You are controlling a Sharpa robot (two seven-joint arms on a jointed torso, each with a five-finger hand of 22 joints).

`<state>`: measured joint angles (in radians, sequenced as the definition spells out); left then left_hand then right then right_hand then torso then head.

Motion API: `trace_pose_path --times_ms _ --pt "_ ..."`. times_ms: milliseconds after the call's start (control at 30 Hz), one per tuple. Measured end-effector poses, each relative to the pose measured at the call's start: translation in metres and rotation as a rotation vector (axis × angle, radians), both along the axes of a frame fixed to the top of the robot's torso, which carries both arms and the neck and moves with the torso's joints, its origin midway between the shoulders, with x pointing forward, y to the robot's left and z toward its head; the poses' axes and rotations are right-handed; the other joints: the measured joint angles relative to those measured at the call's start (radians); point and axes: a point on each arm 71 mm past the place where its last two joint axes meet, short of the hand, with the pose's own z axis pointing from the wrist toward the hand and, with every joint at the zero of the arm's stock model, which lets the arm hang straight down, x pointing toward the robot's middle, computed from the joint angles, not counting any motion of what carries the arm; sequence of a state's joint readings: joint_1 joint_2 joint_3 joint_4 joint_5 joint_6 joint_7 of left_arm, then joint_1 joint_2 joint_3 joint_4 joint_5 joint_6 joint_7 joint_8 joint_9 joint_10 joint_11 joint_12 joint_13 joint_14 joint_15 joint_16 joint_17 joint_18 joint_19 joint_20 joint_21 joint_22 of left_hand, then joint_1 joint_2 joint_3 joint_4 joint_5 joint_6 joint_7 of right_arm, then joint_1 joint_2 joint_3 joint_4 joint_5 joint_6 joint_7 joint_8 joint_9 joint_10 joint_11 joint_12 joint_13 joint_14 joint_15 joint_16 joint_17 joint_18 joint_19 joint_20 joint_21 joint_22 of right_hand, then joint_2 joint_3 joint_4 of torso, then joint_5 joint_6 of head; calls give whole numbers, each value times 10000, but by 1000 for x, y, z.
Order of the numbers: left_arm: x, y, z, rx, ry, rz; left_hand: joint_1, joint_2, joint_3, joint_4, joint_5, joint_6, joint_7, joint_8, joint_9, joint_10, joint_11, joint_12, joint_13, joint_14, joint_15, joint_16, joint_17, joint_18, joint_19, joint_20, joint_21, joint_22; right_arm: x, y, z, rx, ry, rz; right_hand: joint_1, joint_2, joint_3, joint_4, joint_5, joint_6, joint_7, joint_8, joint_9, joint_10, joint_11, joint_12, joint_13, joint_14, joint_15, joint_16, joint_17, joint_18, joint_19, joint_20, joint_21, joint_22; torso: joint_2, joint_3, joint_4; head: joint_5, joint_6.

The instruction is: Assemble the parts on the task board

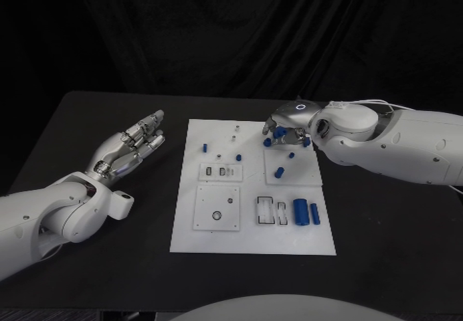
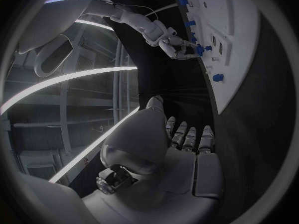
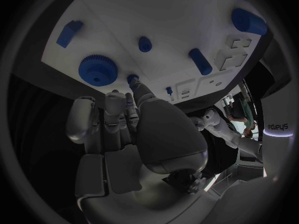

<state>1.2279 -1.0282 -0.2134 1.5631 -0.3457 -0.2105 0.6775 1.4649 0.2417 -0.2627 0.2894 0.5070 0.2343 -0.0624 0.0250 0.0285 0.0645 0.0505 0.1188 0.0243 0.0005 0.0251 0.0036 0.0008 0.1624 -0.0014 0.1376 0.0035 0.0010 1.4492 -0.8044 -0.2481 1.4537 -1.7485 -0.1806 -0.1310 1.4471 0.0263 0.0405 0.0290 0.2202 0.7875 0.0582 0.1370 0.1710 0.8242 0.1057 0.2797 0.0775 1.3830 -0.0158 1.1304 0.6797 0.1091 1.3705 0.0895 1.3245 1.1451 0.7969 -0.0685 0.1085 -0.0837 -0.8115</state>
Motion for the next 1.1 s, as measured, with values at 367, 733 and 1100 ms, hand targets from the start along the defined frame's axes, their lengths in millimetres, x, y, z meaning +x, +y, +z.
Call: trace_pose_path --times_ms 367,733,1100 --pt "0 2 0 4 25 -16 40 40 0 0 0 0 0 0 0 0 0 -38 0 0 0 0 2 0 0 0 0 1 1 5 -7 146 -28 233 0 0 94 -15 0 35 35 -59 -1 147 4 0 -2 0 0 0 7 0 0 0 82 136 14 0 5 -29 12" --pt "1 2 -1 -3 55 -68 116 41 55 2 59 143 143 0 14 -36 36 -37 1 0 0 0 5 0 0 1 0 3 0 9 -13 156 107 373 -181 -188 986 163 387 562 87 -122 26 1559 -194 -155 -44 548 6 1047 1761 -161 95 17 272 532 17 2 10 -47 -14" --pt "2 3 -1 -3 72 -96 205 25 110 3 59 369 793 72 44 -100 -84 -37 1 0 1 0 8 1 41 41 0 4 2 9 -18 121 169 308 -90 -517 2112 200 735 1161 162 -62 182 2114 -253 -705 -99 548 7 1052 1719 -158 94 17 272 573 19 0 10 -124 -22"
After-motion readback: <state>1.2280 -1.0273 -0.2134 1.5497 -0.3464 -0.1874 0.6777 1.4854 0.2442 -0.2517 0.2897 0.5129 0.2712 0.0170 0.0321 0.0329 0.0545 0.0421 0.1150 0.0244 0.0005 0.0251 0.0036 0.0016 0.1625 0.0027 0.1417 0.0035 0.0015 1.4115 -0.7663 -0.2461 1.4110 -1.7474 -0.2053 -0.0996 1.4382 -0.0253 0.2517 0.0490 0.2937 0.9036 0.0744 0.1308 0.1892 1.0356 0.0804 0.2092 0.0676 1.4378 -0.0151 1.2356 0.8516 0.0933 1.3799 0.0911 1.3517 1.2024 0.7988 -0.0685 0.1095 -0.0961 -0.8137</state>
